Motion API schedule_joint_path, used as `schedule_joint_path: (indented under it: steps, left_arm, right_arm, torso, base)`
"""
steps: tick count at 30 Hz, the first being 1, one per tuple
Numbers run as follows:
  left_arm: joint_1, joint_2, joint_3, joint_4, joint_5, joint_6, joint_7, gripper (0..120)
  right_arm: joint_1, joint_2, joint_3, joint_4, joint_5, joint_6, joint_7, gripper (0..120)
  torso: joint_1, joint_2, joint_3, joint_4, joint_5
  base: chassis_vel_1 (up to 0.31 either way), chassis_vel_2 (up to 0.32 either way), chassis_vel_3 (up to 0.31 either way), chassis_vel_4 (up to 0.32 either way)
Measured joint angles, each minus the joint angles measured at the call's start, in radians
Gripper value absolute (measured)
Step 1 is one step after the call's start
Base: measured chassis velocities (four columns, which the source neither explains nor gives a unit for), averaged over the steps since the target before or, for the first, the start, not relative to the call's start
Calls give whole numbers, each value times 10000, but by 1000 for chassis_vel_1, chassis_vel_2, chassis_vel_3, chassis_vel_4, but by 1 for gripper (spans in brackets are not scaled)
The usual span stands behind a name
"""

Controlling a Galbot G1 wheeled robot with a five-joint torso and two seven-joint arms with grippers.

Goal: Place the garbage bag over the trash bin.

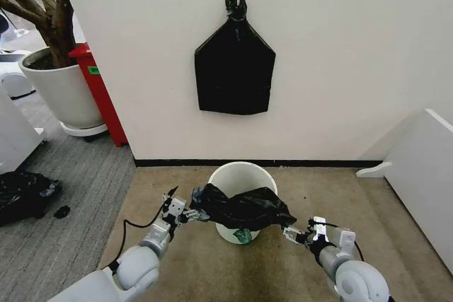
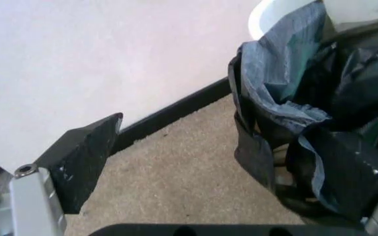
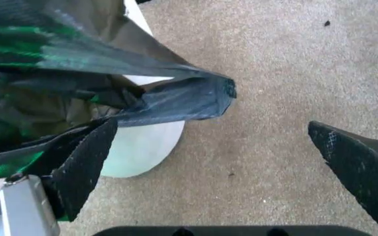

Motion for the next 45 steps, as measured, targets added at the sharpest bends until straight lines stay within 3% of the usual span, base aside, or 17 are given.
schedule_joint_path:
  steps: [9, 15, 26, 36, 45]
  left_arm:
    - [687, 289, -820, -110, 102, -589, 642, 100]
    - [814, 376, -1037, 0, -154, -827, 2382, 100]
    - [432, 481, -1223, 370, -432, -1079, 4054, 100]
    - [542, 653, -1490, 287, -137, -1816, 5971, 100]
    - [632, 594, -1674, 303, -76, -1882, 5756, 100]
  right_arm:
    - [-103, 41, 6, 87, -38, 27, 17, 100]
    - [-130, 123, -38, 113, -53, 49, 58, 100]
    - [-143, 141, -60, 201, -52, 50, 162, 100]
    - [-120, 145, -121, 206, -43, 50, 234, 100]
    - [-260, 210, -47, 734, -143, 78, 531, 100]
  torso:
    - [0, 0, 0, 1, 1]
    - [0, 0, 0, 0, 0]
    - [0, 0, 0, 0, 0]
    - [0, 0, 0, 0, 0]
    - [0, 0, 0, 1, 0]
  base:
    - [0, 0, 0, 0]
    - [0, 0, 0, 0]
    - [0, 0, 0, 0]
    - [0, 0, 0, 0]
    - [0, 0, 0, 0]
